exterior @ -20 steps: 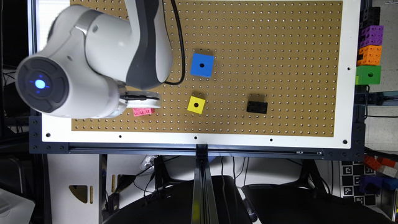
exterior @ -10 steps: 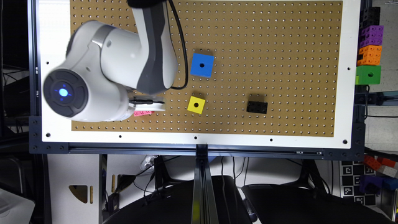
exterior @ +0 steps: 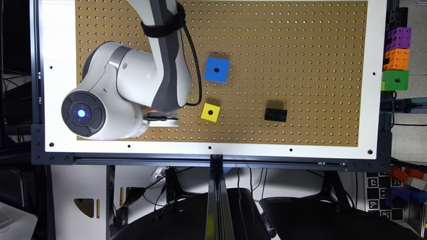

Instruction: Pick up pink block.

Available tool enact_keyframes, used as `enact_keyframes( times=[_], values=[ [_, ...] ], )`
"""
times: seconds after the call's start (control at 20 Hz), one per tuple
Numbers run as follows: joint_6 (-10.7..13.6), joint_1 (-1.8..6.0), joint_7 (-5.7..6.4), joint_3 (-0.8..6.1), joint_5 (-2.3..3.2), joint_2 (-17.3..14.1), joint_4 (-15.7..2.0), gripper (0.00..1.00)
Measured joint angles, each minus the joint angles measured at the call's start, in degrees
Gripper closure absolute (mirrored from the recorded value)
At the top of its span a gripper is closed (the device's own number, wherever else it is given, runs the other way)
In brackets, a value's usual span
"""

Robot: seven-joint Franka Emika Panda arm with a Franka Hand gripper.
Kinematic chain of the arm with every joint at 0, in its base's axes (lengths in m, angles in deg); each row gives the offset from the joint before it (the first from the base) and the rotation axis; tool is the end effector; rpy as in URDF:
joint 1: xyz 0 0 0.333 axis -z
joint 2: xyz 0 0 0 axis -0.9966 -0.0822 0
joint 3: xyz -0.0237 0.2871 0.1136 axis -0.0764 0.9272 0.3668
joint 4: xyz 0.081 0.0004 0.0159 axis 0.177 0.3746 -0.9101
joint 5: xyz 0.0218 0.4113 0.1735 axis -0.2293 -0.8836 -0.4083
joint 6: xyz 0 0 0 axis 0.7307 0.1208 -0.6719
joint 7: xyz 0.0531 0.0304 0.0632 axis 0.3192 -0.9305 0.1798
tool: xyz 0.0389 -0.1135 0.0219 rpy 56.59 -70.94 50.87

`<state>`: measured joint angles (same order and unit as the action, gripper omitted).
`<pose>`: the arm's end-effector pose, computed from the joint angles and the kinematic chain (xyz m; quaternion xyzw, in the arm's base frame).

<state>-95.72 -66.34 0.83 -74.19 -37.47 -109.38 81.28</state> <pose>0.6801 -0.1853 0.1129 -0.9287 0.3693 -0.0258 0.0209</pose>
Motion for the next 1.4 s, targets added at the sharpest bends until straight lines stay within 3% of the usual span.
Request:
enact_keyframes(
  times=[0.1, 0.15, 1.0, 1.25, 1.4],
  values=[
    [0.1, -0.02, 0.05, 0.01, 0.00, -0.1, -0.18, 0.00],
    [0.1, 0.01, 0.06, 0.00, 0.00, -0.1, -0.18, 1.00],
    [0.5, 0.10, 0.07, 0.00, 0.00, 0.1, -0.18, 1.00],
    [3.0, 0.23, 0.07, 0.00, -0.01, 2.1, -0.19, 1.00],
    [5.9, 0.23, 0.08, 0.00, -0.02, 4.7, -0.19, 1.00]
  ],
)
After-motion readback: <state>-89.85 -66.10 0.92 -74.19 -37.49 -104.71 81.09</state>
